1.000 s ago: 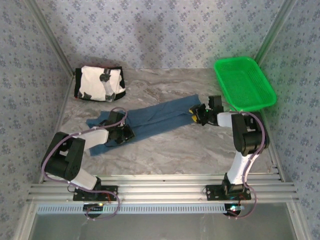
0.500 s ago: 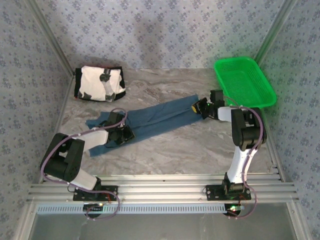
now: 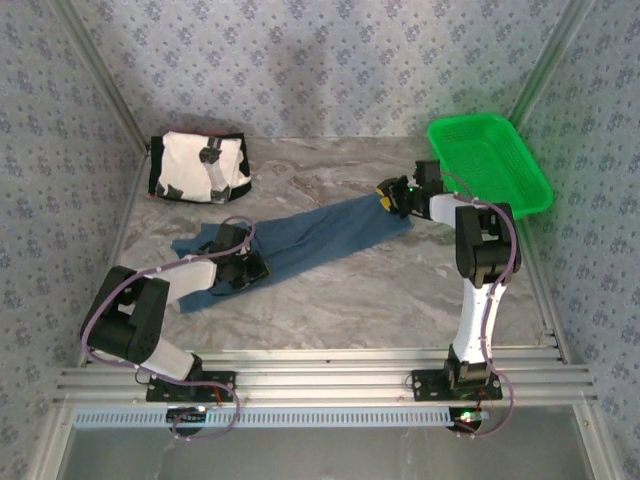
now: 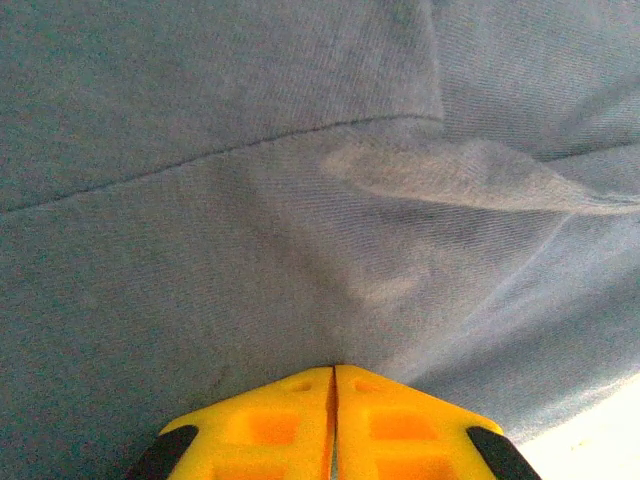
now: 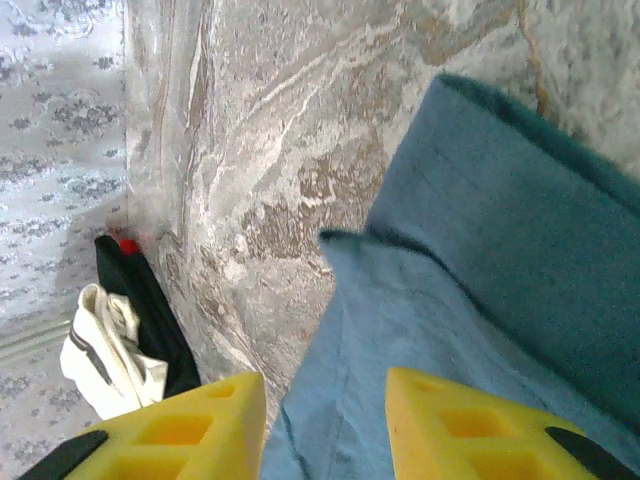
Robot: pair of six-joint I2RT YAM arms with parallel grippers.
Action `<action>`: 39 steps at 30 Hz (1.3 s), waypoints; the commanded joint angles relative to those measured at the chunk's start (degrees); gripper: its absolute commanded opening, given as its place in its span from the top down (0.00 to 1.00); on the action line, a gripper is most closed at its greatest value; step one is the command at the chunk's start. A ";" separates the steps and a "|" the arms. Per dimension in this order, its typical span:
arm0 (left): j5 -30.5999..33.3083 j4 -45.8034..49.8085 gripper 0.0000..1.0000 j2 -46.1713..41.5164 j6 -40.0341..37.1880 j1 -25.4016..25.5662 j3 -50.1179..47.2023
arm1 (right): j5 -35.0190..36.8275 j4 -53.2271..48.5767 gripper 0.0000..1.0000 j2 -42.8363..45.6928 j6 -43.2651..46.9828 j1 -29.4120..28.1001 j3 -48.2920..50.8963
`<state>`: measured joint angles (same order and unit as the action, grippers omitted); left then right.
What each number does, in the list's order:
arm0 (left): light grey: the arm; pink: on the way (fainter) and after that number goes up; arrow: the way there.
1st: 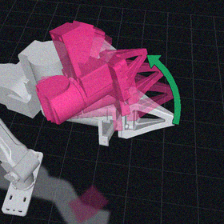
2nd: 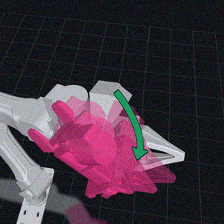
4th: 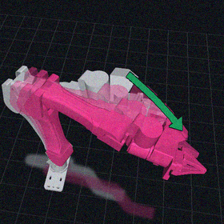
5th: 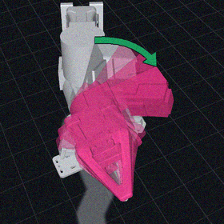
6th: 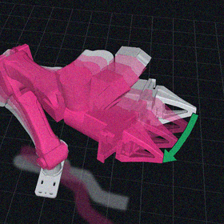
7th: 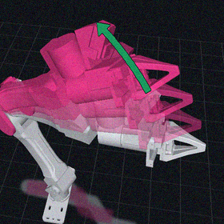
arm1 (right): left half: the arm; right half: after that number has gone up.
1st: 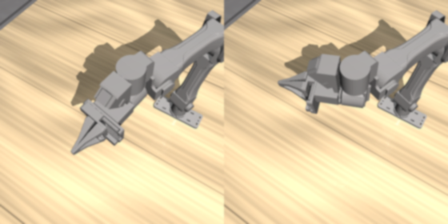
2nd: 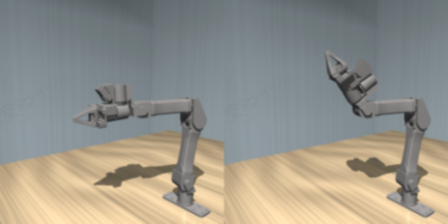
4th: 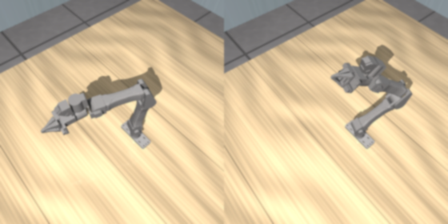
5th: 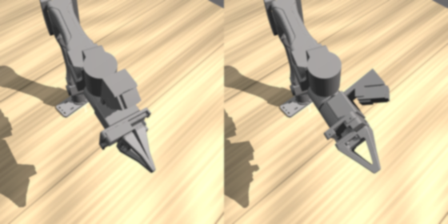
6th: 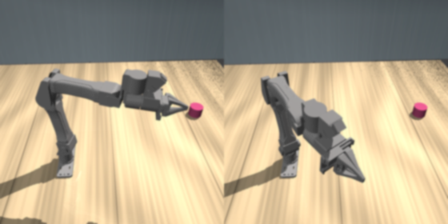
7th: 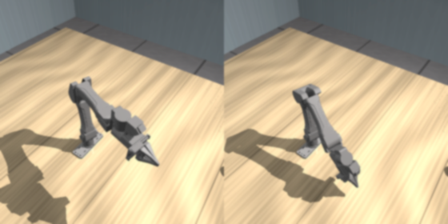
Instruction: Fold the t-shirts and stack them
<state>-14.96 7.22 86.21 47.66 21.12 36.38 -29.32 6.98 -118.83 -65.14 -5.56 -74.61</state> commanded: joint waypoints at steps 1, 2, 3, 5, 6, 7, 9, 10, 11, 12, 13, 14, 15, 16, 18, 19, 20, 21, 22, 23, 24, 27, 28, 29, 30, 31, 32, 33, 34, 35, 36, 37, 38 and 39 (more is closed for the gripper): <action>2.19 10.46 0.90 0.46 -1.96 0.67 -1.59 | 0.25 -3.42 0.58 0.18 2.11 1.38 -2.76; 2.30 10.78 0.90 -0.08 -2.04 0.67 -1.54 | 0.18 -4.80 0.57 0.93 3.28 1.77 -2.96; 2.47 11.19 0.90 -0.62 -1.96 0.67 -1.41 | 0.03 -6.42 0.57 1.78 4.71 2.07 -2.95; 2.86 12.13 0.90 -1.91 -1.77 0.67 -1.07 | 0.58 -11.38 0.56 3.71 7.87 2.58 -2.71; 3.06 12.50 0.90 -2.77 -1.55 0.67 -0.84 | 1.07 -13.52 0.56 4.74 9.52 2.81 -1.84; 3.22 12.82 0.89 -3.51 -1.36 0.67 -0.62 | 1.63 -14.46 0.56 6.06 10.70 2.84 -0.69; 3.74 13.31 0.88 -5.11 -0.62 0.67 -0.11 | 2.25 -16.46 0.56 7.90 13.04 2.49 2.05; 3.80 13.22 0.87 -5.67 -0.46 0.65 0.12 | 2.34 -17.13 0.56 8.35 13.55 2.41 3.36; 3.84 13.21 0.87 -5.79 -0.38 0.66 0.50 | 2.14 -16.26 0.56 8.98 13.24 2.44 5.52; 3.86 13.22 0.86 -5.68 -0.44 0.57 0.94 | 1.64 -13.42 0.56 10.02 11.95 2.43 9.55; 3.84 13.23 0.87 -5.36 -0.52 0.59 1.25 | 1.55 -10.15 0.56 11.20 10.63 2.42 12.37; 3.69 13.21 0.86 -4.85 -0.56 0.58 1.69 | 1.78 -7.30 0.56 12.64 9.09 2.46 14.93; 3.56 13.10 0.86 -4.51 -0.70 0.58 1.91 | 1.98 -5.96 0.57 13.82 8.22 2.41 16.93; 3.35 12.87 0.86 -4.40 -0.66 0.58 2.02 | 1.66 -5.06 0.57 14.60 8.08 2.45 17.75; 3.29 12.65 0.86 -4.47 -0.80 0.59 2.44 | 0.21 -7.26 0.58 15.55 11.22 2.10 16.65; 3.27 12.97 0.86 -4.66 -0.90 0.43 2.80 | 0.27 -10.46 0.59 15.72 14.15 1.90 14.82; 2.92 13.24 0.86 -5.10 -0.90 0.22 3.34 | 1.08 -15.64 0.59 15.73 17.88 1.45 12.56; 2.51 13.60 0.85 -5.66 -1.02 0.10 4.10 | 1.81 -19.26 0.59 15.68 20.92 1.01 10.10; 2.42 14.09 0.85 -6.31 -1.11 0.06 4.87 | 1.97 -21.57 0.60 15.41 23.09 0.79 8.49; 2.33 14.87 0.84 -7.21 -1.23 -0.02 5.91 | 2.57 -24.09 0.60 14.85 25.09 0.45 6.83; 2.31 15.61 0.83 -8.08 -1.24 -0.20 6.91 | 3.71 -26.88 0.60 14.18 27.44 0.01 3.59; 1.87 16.75 0.81 -10.54 -0.40 -1.53 8.85 | 6.84 -32.33 0.60 12.17 32.67 -1.13 -0.78; 1.46 16.79 0.80 -10.99 -0.22 -2.35 9.13 | 7.61 -33.86 0.61 11.44 34.58 -1.29 -2.48; 0.98 17.12 0.80 -11.27 -0.41 -3.43 9.54 | 9.21 -35.97 0.61 10.43 36.89 -1.68 -4.33; 0.91 17.78 0.80 -11.18 -0.84 -4.52 10.04 | 10.68 -38.14 0.61 9.34 39.17 -2.00 -6.22; 0.88 18.25 0.80 -10.95 -1.45 -5.47 10.35 | 11.62 -39.50 0.61 8.25 41.06 -2.26 -7.72; 0.77 18.40 0.80 -10.62 -1.80 -6.33 10.44 | 12.21 -40.38 0.61 7.29 42.49 -2.55 -8.91; 0.56 18.31 0.80 -10.17 -2.27 -7.36 10.38 | 13.11 -41.13 0.62 6.18 43.96 -2.84 -10.28; 0.37 17.90 0.80 -9.49 -2.77 -8.20 10.29 | 14.19 -43.33 0.63 5.22 45.24 -3.09 -11.89; 0.25 17.74 0.80 -8.83 -3.28 -8.81 10.29 | 15.21 -44.11 0.64 4.58 46.38 -3.31 -12.93; 0.26 17.63 0.80 -8.02 -3.97 -9.44 10.38 | 16.12 -44.94 0.65 3.70 47.83 -3.57 -14.16; 0.16 17.44 0.80 -7.24 -4.30 -9.99 10.34 | 16.66 -45.32 0.66 3.12 48.91 -3.70 -15.05; 0.03 17.15 0.80 -6.55 -4.52 -10.34 10.28 | 17.25 -45.33 0.66 2.77 49.70 -3.83 -15.62; 0.00 16.67 0.80 -5.93 -4.73 -10.85 10.21 | 18.14 -45.51 0.66 2.30 50.82 -4.01 -16.43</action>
<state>-13.78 22.76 78.65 45.15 11.18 45.98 -15.51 -33.26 -115.26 -20.78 -9.13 -87.99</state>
